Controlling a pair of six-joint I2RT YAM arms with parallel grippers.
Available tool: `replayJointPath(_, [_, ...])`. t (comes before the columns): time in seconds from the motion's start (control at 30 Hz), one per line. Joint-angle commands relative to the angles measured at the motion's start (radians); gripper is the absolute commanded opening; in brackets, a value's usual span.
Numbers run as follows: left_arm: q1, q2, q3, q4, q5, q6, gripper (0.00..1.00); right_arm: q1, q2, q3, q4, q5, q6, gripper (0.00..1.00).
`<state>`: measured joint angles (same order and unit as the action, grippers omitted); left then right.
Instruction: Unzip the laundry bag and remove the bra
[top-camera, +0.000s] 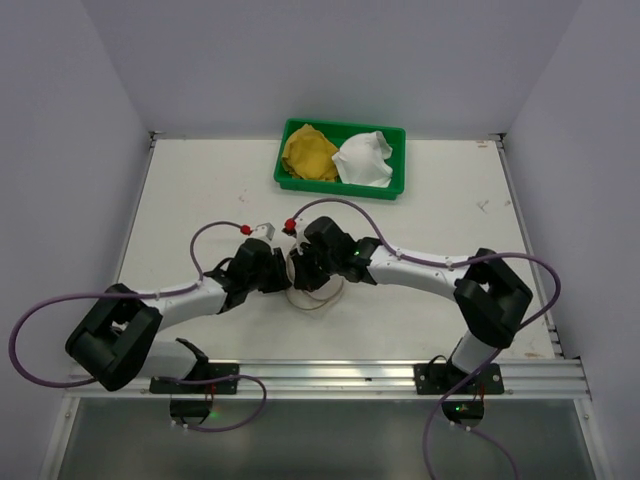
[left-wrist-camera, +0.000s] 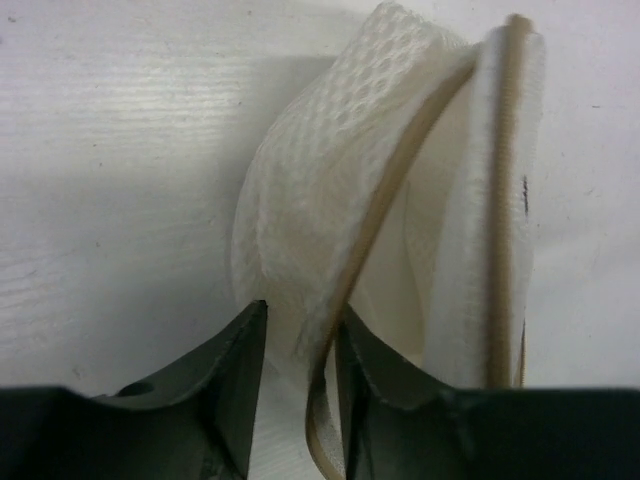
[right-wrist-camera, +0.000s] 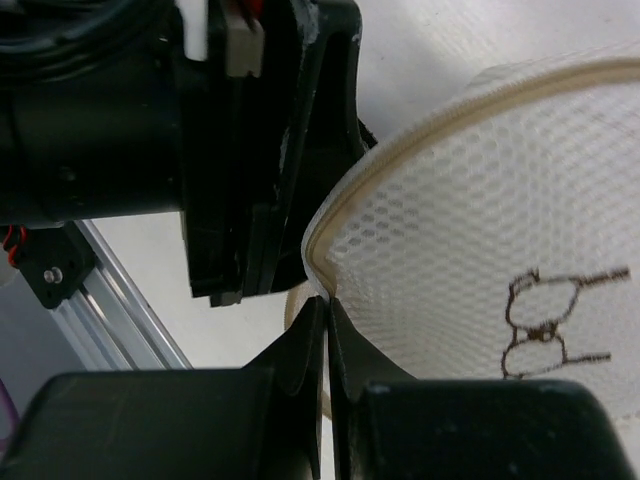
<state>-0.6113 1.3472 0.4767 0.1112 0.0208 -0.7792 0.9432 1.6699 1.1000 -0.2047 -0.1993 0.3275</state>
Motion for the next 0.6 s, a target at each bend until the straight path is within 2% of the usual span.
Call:
replayJointPath(0.0, [-0.004, -0.049, -0.038, 0.018, -0.044, -0.034, 0.4, 0.0, 0.033, 0.027, 0.064, -0.094, -0.007, 0.01])
replayJointPath(0.2, [0.028, -0.097, -0.072, -0.025, -0.05, -0.049, 0.5, 0.0, 0.079, 0.024, 0.065, -0.112, 0.002, 0.01])
replayJointPath(0.57, [0.131, -0.367, -0.053, -0.355, -0.182, -0.028, 0.67, 0.0, 0.103, 0.031, 0.071, -0.137, -0.002, 0.0])
